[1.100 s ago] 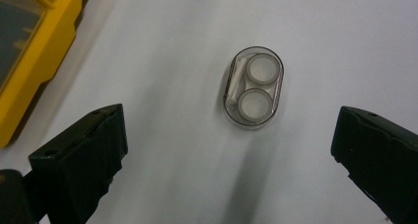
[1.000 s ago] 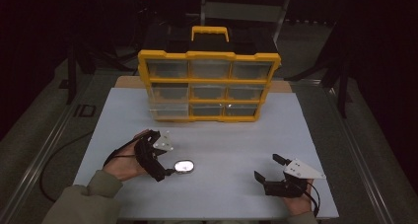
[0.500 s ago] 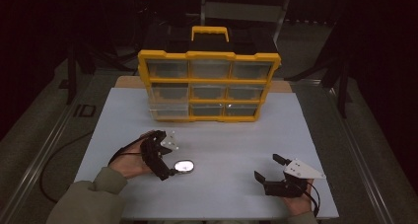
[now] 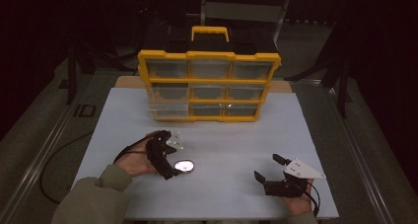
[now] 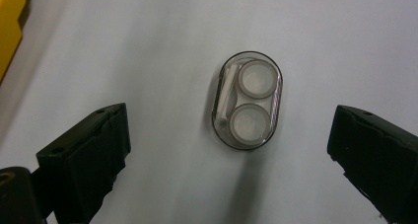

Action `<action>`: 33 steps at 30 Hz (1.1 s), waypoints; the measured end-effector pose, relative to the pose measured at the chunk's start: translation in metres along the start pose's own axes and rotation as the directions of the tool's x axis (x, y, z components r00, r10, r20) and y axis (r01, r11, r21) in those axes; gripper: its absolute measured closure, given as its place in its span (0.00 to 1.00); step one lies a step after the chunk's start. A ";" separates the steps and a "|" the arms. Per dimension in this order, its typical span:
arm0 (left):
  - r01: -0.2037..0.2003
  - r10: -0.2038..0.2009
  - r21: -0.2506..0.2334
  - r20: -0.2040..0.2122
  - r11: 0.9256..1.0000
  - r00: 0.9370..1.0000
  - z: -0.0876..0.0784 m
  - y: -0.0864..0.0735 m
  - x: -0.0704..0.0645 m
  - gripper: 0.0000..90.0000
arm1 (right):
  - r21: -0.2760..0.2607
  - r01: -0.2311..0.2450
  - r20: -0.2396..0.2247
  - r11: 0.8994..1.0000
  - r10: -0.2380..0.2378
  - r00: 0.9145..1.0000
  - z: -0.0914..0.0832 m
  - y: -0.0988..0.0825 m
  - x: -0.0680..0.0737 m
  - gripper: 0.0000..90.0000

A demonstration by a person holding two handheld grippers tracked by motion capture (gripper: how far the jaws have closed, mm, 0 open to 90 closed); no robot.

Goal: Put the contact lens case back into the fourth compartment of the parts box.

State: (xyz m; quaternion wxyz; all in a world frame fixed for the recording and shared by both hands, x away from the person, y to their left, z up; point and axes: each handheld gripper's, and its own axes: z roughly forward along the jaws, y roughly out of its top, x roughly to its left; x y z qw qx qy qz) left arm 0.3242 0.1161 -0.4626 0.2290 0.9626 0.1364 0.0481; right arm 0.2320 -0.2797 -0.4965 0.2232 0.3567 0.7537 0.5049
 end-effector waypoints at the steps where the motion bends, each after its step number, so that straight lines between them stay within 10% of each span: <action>1: 0.001 -0.001 0.002 0.002 1.000 1.000 0.001 0.000 0.000 0.04 | 0.000 0.000 -0.001 1.000 0.000 1.000 0.000 0.000 0.000 0.08; 33: -0.031 0.028 0.061 0.050 0.998 0.998 0.022 0.009 -0.003 0.23 | 0.008 0.001 -0.005 1.000 0.000 1.000 0.001 -0.001 0.000 0.08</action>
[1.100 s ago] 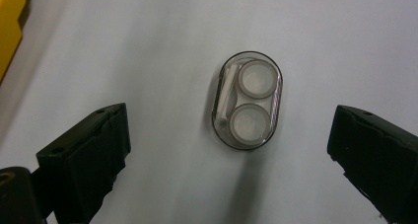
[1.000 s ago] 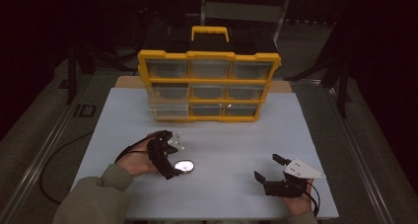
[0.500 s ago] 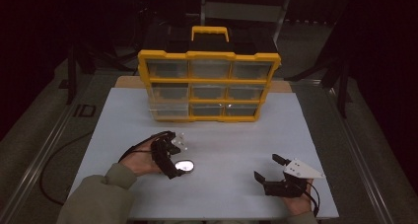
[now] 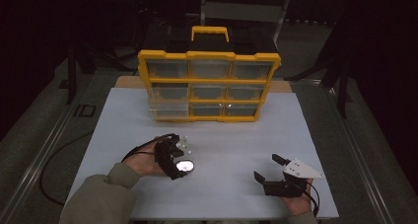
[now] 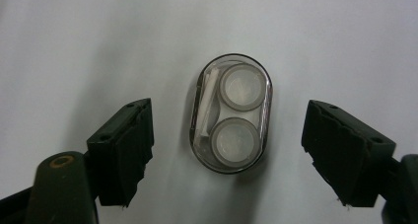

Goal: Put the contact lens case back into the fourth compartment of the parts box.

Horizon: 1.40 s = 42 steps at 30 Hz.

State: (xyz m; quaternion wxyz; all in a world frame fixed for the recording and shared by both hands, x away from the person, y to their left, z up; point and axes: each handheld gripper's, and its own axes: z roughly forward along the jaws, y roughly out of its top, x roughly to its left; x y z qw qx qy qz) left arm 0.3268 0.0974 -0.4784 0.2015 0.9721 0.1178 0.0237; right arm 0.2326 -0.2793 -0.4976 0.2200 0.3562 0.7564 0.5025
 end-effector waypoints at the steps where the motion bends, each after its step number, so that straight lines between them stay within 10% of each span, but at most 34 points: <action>1: 0.000 0.000 0.000 0.000 1.000 1.000 0.000 0.000 0.000 0.23 | 0.000 0.000 -0.001 1.000 0.000 1.000 0.000 0.000 0.000 0.08; 42: -0.038 0.037 0.063 0.028 0.997 0.999 0.017 -0.002 0.004 0.55 | 0.002 -0.001 -0.003 1.000 0.001 1.000 0.000 0.000 0.000 0.08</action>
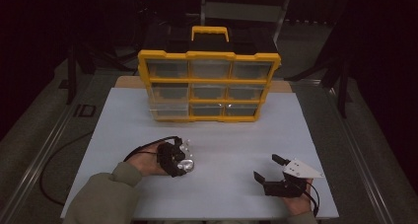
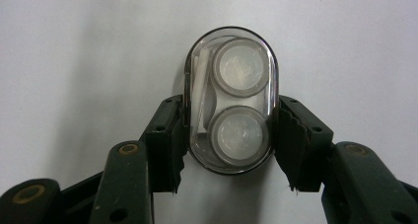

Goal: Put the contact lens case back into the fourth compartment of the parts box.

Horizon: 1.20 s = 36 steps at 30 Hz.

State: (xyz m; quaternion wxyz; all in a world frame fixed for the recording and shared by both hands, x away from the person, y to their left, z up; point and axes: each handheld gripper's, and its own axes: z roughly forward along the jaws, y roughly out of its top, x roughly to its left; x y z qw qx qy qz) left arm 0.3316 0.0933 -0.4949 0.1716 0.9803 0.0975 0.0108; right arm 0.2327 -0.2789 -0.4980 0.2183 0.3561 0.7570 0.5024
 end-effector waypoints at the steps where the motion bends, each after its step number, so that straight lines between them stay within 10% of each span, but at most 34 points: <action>1: 0.000 0.000 0.000 -0.001 1.000 1.000 0.000 0.000 0.000 0.55 | 0.000 0.000 0.000 1.000 0.000 1.000 0.000 0.000 0.000 0.08; 36: 0.031 -0.036 -0.067 -0.074 0.997 0.997 -0.038 -0.013 0.004 0.55 | 0.004 0.000 -0.004 1.000 0.000 1.000 0.000 0.000 0.000 0.08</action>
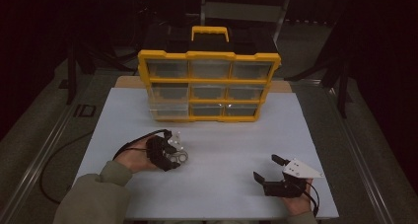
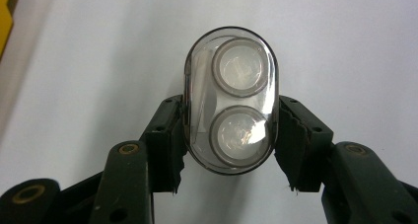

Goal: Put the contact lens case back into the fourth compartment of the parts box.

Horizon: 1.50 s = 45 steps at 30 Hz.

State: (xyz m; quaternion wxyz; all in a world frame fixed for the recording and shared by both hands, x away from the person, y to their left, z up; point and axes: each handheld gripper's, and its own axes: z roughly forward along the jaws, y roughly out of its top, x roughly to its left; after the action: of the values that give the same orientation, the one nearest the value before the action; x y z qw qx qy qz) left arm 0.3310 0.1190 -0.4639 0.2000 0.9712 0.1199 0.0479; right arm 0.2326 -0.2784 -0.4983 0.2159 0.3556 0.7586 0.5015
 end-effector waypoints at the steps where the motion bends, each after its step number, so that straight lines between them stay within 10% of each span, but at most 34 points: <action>1: 0.001 -0.001 -0.003 -0.002 1.000 1.000 -0.001 0.000 0.000 0.55 | 0.000 0.001 0.000 1.000 -0.001 1.000 0.000 0.000 0.000 0.08; 45: -0.011 0.011 -0.040 -0.012 0.999 1.000 -0.041 0.004 0.004 0.55 | 0.001 0.002 -0.007 1.000 -0.002 1.000 0.000 0.000 0.000 0.08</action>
State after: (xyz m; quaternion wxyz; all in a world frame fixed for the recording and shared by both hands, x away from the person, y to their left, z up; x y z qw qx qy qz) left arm 0.3300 0.1317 -0.4242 0.2186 0.9674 0.1146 0.0572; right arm 0.2327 -0.2782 -0.4986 0.2136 0.3531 0.7599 0.5023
